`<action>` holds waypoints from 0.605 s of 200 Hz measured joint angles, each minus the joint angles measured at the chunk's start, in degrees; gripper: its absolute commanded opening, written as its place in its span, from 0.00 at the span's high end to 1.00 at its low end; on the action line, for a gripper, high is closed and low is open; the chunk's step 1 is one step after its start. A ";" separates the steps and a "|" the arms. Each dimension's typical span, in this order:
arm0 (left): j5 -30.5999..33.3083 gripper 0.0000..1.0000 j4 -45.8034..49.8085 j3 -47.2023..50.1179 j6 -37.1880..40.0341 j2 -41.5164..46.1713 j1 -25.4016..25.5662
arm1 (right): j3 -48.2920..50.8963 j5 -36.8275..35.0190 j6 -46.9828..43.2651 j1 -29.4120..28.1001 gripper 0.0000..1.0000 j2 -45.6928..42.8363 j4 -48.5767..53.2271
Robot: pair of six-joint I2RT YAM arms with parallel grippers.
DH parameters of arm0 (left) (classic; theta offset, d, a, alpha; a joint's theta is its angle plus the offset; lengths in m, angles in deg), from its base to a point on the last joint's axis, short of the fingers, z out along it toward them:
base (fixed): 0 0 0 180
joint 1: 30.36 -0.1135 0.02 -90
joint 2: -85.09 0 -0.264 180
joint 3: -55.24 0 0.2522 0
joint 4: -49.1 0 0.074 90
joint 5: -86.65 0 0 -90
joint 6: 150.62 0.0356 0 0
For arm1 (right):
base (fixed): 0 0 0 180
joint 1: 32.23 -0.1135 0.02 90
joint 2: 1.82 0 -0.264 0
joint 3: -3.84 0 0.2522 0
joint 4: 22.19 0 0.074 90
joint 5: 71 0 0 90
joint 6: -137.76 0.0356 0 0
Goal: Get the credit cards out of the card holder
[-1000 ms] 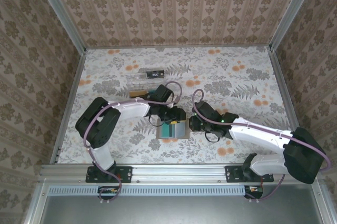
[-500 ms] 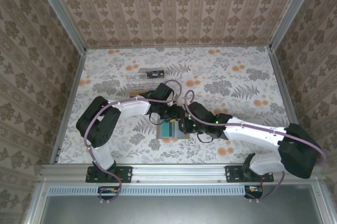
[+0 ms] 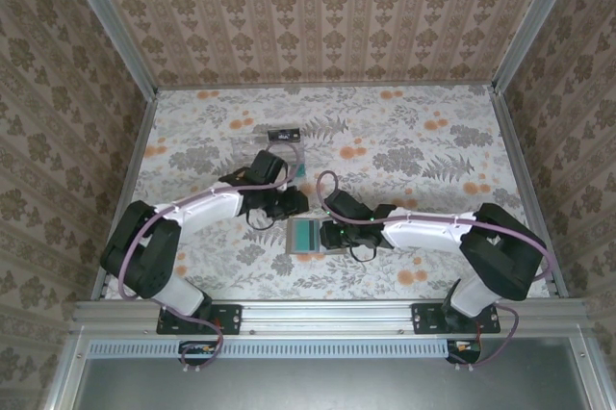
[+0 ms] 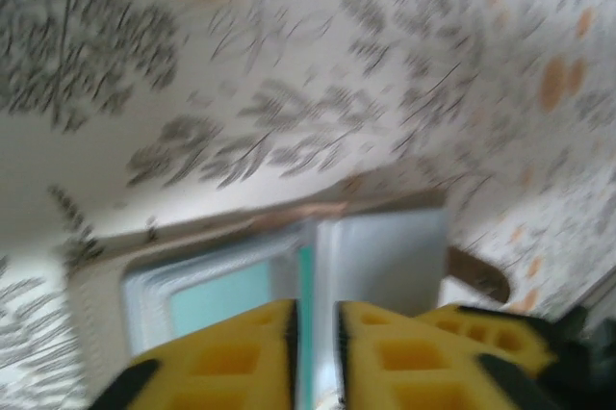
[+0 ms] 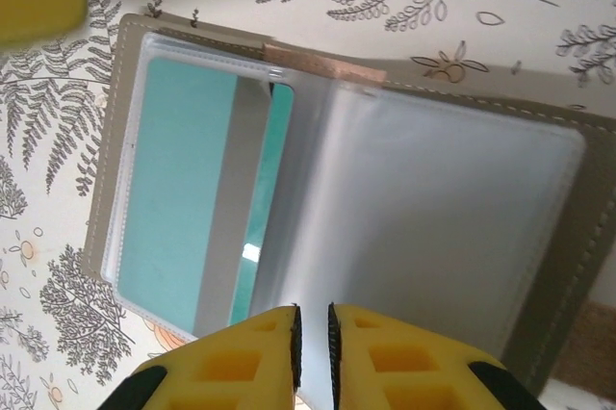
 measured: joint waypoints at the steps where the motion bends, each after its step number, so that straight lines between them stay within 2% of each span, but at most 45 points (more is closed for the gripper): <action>1: 0.00 0.90 0.00 0.26 0.13 0.02 0.00 | -0.02 0.04 0.00 0.02 0.82 0.04 -0.02; 47: 0.22 0.93 0.33 6.99 0.00 1.20 0.04 | -0.31 3.82 0.22 1.92 0.83 2.25 -2.25; 121: -0.15 0.93 -2.25 8.61 -0.04 1.25 0.13 | -0.37 9.38 1.70 3.72 0.83 5.73 -6.34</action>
